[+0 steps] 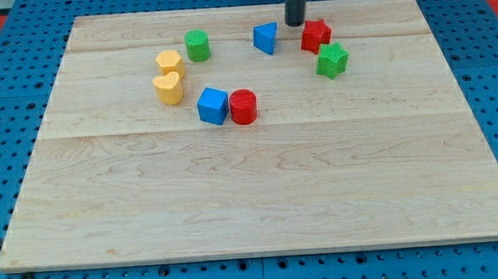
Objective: Move the blue triangle slightly to the left
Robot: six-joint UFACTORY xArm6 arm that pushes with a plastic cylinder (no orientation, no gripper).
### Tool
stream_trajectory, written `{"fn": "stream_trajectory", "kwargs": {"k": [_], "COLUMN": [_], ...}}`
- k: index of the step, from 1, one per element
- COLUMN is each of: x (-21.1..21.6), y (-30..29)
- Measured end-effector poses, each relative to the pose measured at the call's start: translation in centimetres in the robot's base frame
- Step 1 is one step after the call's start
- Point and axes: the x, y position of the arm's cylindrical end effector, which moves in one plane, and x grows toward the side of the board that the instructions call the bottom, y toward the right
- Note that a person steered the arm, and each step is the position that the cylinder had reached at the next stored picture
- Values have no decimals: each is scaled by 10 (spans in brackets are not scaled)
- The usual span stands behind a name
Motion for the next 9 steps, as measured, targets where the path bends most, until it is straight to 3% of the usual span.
{"fn": "stream_trajectory", "kwargs": {"k": [2, 7, 8, 9], "x": [24, 13, 1, -33], "y": [-27, -48, -39, 66]}}
